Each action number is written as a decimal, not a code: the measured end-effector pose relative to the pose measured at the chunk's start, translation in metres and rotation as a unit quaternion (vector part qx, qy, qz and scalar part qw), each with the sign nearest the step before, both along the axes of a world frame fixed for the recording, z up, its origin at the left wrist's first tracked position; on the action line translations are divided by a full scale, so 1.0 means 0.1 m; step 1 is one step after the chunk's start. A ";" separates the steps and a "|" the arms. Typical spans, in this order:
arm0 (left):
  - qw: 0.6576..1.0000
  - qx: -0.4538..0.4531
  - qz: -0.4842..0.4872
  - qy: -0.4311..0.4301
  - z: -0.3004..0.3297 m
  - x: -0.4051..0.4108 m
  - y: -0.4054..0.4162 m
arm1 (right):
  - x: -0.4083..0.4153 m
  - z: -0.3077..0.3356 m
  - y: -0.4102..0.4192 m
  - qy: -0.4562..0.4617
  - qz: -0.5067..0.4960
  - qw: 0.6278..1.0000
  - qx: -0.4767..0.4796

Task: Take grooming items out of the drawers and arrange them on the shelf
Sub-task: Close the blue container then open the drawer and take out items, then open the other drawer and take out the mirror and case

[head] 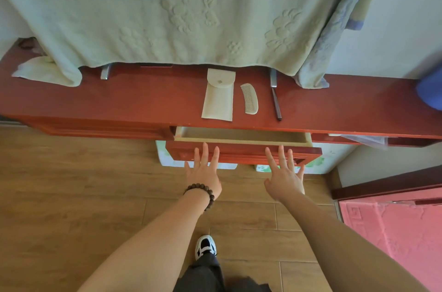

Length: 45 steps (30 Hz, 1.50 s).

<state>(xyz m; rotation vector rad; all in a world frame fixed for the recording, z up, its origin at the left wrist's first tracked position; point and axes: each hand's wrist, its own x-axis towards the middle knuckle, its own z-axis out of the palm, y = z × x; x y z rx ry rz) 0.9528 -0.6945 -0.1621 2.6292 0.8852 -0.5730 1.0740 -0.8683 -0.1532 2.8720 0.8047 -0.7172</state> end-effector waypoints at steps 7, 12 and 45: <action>0.999 -0.017 0.034 -0.039 -0.01 0.22 0.10 | 0.23 -0.08 0.11 -0.009 -0.034 0.996 0.088; 0.927 -0.095 0.319 -0.170 -0.02 0.40 -0.02 | 0.14 -0.23 0.22 0.009 -0.389 0.877 0.283; 0.970 0.012 0.206 -0.125 0.14 0.10 0.35 | 0.04 0.02 0.54 0.110 -0.206 0.921 0.312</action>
